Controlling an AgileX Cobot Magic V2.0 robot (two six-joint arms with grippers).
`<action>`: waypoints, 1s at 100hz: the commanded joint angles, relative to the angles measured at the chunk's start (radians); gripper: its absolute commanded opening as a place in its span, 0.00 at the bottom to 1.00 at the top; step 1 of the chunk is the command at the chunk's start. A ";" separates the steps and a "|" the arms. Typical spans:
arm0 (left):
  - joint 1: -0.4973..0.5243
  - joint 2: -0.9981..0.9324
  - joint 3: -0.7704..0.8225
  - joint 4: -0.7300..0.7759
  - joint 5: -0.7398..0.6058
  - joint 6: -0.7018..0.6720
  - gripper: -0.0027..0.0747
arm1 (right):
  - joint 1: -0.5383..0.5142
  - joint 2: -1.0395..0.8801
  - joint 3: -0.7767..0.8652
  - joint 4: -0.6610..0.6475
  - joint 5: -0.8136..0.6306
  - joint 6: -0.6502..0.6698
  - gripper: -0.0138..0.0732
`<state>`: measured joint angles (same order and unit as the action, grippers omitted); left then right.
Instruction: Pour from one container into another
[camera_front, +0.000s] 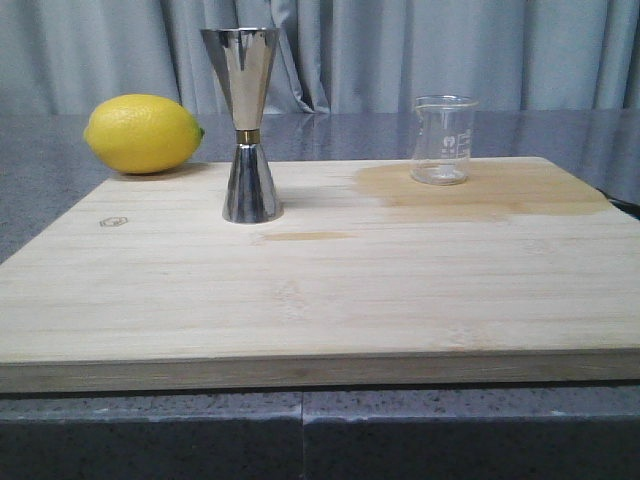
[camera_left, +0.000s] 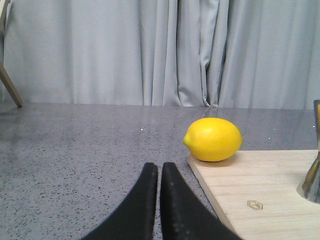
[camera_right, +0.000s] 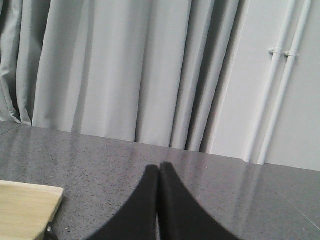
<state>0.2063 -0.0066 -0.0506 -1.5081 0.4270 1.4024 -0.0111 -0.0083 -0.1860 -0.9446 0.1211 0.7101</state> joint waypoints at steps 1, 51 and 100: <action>-0.007 -0.012 -0.027 -0.038 0.004 -0.006 0.01 | -0.003 -0.019 -0.024 -0.012 -0.047 -0.003 0.08; -0.007 -0.018 -0.056 0.253 -0.083 -0.317 0.01 | -0.003 -0.019 -0.024 -0.012 -0.047 -0.003 0.08; -0.061 -0.021 -0.059 1.260 -0.306 -1.287 0.01 | -0.003 -0.019 -0.024 -0.012 -0.047 -0.003 0.08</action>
<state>0.1827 -0.0066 -0.0956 -0.3559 0.2886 0.2229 -0.0111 -0.0083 -0.1860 -0.9446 0.1190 0.7101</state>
